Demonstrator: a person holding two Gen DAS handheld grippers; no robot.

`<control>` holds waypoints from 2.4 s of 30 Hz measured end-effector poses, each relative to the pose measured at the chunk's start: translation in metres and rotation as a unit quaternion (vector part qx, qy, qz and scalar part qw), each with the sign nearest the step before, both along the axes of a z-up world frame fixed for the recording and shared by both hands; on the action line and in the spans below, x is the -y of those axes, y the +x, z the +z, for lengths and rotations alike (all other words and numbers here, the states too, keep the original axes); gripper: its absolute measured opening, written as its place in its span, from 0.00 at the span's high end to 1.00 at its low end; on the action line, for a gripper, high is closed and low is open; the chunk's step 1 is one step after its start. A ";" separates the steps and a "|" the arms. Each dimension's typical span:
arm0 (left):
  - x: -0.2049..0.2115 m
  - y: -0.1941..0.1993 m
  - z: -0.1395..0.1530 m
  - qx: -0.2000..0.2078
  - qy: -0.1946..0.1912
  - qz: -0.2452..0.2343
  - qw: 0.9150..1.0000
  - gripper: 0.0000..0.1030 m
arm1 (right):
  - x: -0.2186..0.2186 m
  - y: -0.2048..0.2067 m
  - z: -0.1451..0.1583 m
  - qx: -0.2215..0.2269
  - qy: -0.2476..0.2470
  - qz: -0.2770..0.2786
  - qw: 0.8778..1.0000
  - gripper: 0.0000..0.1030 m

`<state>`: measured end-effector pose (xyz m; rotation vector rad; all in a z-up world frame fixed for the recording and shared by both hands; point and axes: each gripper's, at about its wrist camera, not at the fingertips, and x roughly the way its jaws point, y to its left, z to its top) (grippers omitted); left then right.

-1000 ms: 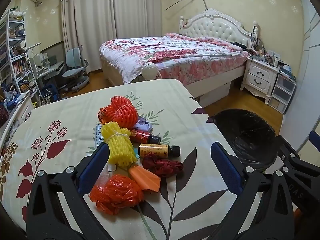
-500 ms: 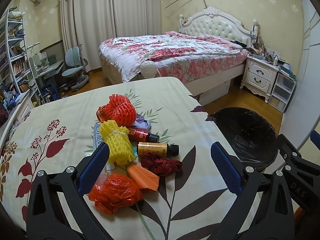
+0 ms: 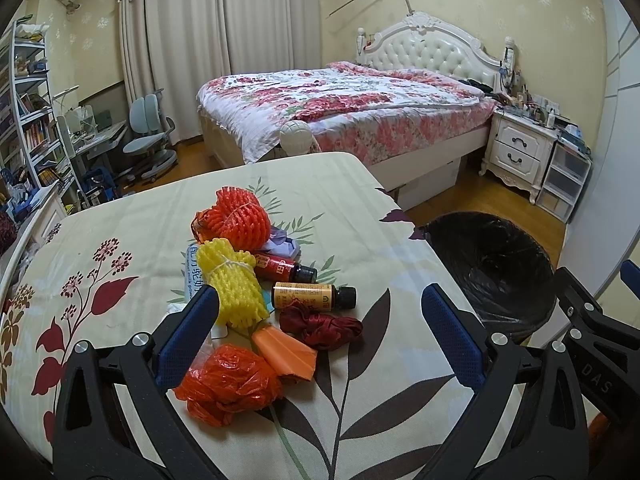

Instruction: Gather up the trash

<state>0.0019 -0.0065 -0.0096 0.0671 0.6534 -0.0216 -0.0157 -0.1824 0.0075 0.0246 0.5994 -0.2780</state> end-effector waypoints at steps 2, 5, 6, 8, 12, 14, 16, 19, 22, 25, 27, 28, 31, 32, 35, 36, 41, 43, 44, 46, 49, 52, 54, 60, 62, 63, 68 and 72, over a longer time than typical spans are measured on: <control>0.000 0.000 -0.001 -0.001 0.000 0.000 1.000 0.04 | 0.000 0.000 0.000 0.000 0.000 0.000 1.000 0.06; 0.001 -0.001 -0.003 0.000 0.000 0.000 1.000 0.04 | 0.000 0.000 0.000 0.000 0.000 0.000 1.000 0.06; 0.001 0.000 -0.002 0.000 0.001 0.000 1.000 0.04 | 0.000 0.000 0.000 0.000 0.000 0.000 1.000 0.06; 0.001 0.000 -0.003 0.000 0.000 0.000 1.000 0.04 | 0.000 0.000 0.000 0.000 0.000 0.000 1.000 0.06; 0.001 0.000 -0.002 -0.001 0.001 0.000 1.000 0.04 | 0.000 0.001 0.000 -0.001 0.000 0.000 1.000 0.06; 0.001 0.000 -0.002 -0.001 0.000 0.000 1.000 0.04 | 0.000 0.001 0.000 -0.001 0.000 0.000 1.000 0.06; 0.001 0.000 -0.002 -0.001 0.001 0.000 1.000 0.04 | 0.001 0.000 0.000 -0.001 0.001 0.000 1.000 0.06; 0.001 0.000 -0.002 -0.001 0.001 0.000 1.000 0.04 | 0.002 -0.002 -0.001 -0.002 0.001 0.000 1.000 0.06; 0.001 0.000 -0.002 -0.001 0.001 0.000 1.000 0.04 | 0.002 -0.002 -0.001 -0.002 0.001 0.000 1.000 0.06; 0.002 0.000 -0.003 -0.002 0.001 0.000 1.000 0.04 | 0.002 -0.002 -0.001 -0.002 0.001 0.000 1.000 0.06; 0.001 0.000 -0.002 -0.002 0.000 0.000 1.000 0.04 | 0.002 -0.001 -0.001 -0.002 0.002 0.000 1.000 0.06; 0.002 0.000 -0.002 -0.002 0.000 0.000 1.000 0.04 | 0.003 -0.001 -0.001 -0.002 0.002 0.000 1.000 0.06; 0.002 0.000 -0.003 -0.003 0.001 0.000 1.000 0.04 | 0.002 -0.001 -0.001 -0.003 0.002 0.000 1.000 0.06; 0.002 0.000 -0.003 -0.003 0.000 0.000 1.000 0.04 | 0.003 -0.001 -0.001 -0.003 0.002 0.000 1.000 0.06; 0.002 0.000 -0.004 -0.003 0.001 -0.001 1.000 0.04 | 0.004 -0.002 -0.008 -0.005 0.003 -0.002 1.000 0.06; 0.003 0.000 -0.004 -0.003 0.001 -0.001 1.000 0.04 | 0.005 -0.003 -0.010 -0.005 0.004 -0.003 1.000 0.06; 0.002 0.000 -0.003 -0.003 0.000 0.000 1.000 0.04 | 0.005 -0.004 -0.012 -0.007 0.004 -0.003 1.000 0.06; 0.002 0.000 -0.003 -0.003 0.001 0.000 1.000 0.04 | 0.006 -0.005 -0.014 -0.008 0.006 -0.003 1.000 0.06; 0.002 0.001 -0.003 -0.003 0.001 0.000 1.000 0.04 | 0.006 -0.005 -0.015 -0.009 0.006 -0.002 1.000 0.06; 0.002 0.001 -0.004 -0.004 0.001 0.000 1.000 0.04 | 0.006 -0.007 -0.017 -0.011 0.008 -0.002 1.000 0.06; 0.001 -0.002 -0.007 -0.005 0.001 0.002 1.000 0.05 | 0.004 -0.006 -0.017 -0.016 0.012 0.003 1.000 0.06; -0.004 -0.006 -0.009 -0.008 0.003 0.008 1.000 0.10 | 0.001 -0.006 -0.018 -0.020 0.016 0.008 1.000 0.06; -0.010 -0.009 -0.013 -0.014 0.001 0.012 1.000 0.14 | -0.002 -0.005 -0.018 -0.024 0.022 0.014 0.999 0.07; -0.043 -0.011 -0.006 -0.016 0.004 0.034 0.999 0.14 | -0.019 -0.001 -0.015 -0.032 0.023 0.040 0.998 0.16; -0.056 -0.013 -0.007 -0.019 0.005 0.046 0.999 0.14 | -0.023 0.001 -0.015 -0.038 0.027 0.047 0.998 0.39; -0.062 -0.014 -0.007 -0.022 0.004 0.051 0.998 0.14 | -0.025 0.002 -0.016 -0.044 0.033 0.051 0.997 0.44; -0.090 -0.015 -0.009 -0.034 0.004 0.074 0.997 0.14 | -0.035 0.006 -0.018 -0.056 0.039 0.066 0.995 0.44; -0.103 -0.013 -0.013 -0.045 0.000 0.083 0.996 0.14 | -0.041 0.009 -0.019 -0.063 0.039 0.075 0.994 0.42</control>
